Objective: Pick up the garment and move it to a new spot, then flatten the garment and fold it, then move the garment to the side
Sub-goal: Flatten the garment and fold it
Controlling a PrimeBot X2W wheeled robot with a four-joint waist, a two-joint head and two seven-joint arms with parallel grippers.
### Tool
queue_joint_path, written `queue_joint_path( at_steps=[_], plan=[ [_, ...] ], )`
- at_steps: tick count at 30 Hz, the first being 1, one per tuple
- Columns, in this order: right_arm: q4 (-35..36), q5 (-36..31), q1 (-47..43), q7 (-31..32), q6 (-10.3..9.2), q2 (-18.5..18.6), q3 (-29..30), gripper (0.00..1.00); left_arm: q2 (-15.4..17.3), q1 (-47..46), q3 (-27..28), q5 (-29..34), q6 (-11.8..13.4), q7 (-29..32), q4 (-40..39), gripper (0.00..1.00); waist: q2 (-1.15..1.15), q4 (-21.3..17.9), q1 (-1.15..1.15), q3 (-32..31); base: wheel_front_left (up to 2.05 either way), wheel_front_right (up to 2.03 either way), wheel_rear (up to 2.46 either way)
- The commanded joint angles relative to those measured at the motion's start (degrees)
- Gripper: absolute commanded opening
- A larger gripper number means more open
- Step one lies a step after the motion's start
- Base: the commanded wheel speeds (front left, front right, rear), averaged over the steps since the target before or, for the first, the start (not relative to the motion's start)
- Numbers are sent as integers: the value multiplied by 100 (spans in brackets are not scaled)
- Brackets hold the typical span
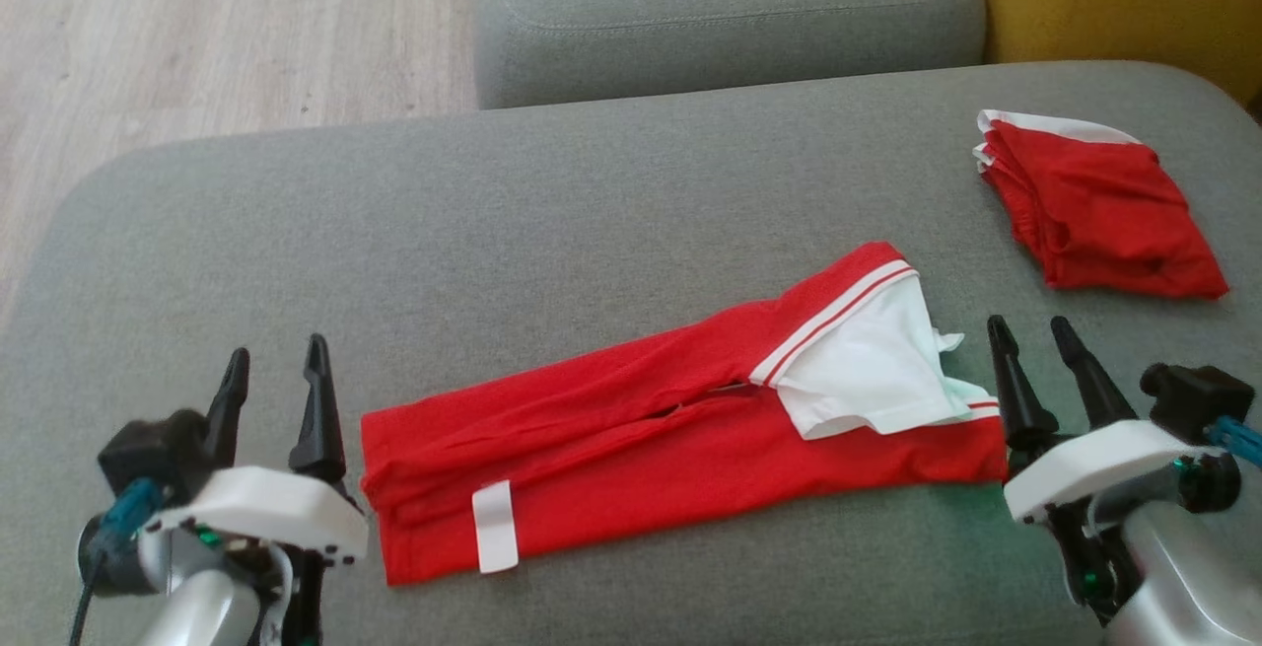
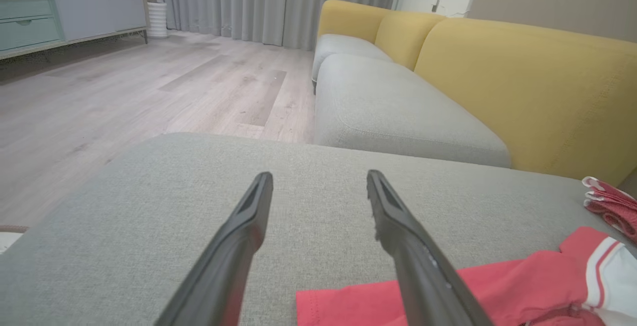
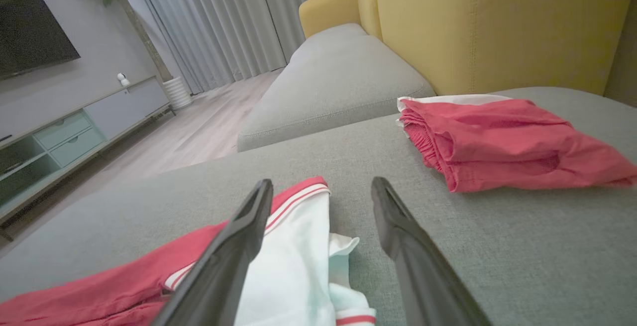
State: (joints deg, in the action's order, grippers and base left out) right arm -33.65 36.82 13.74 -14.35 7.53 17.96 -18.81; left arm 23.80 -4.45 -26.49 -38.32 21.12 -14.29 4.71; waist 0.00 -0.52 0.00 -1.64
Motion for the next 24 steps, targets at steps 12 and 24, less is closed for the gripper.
queue_joint_path(
  at_steps=[12,24],
  plan=[
    [-350,-465,691,1288,-4,-367,469,100,-509,4,794,650,-541,-70,-73,100,0,212,0,88,0,0,0],
    [-2707,-744,1844,3317,-4,-601,1088,100,-779,-117,828,820,-847,-71,307,100,0,706,0,261,0,0,0]
  ],
)
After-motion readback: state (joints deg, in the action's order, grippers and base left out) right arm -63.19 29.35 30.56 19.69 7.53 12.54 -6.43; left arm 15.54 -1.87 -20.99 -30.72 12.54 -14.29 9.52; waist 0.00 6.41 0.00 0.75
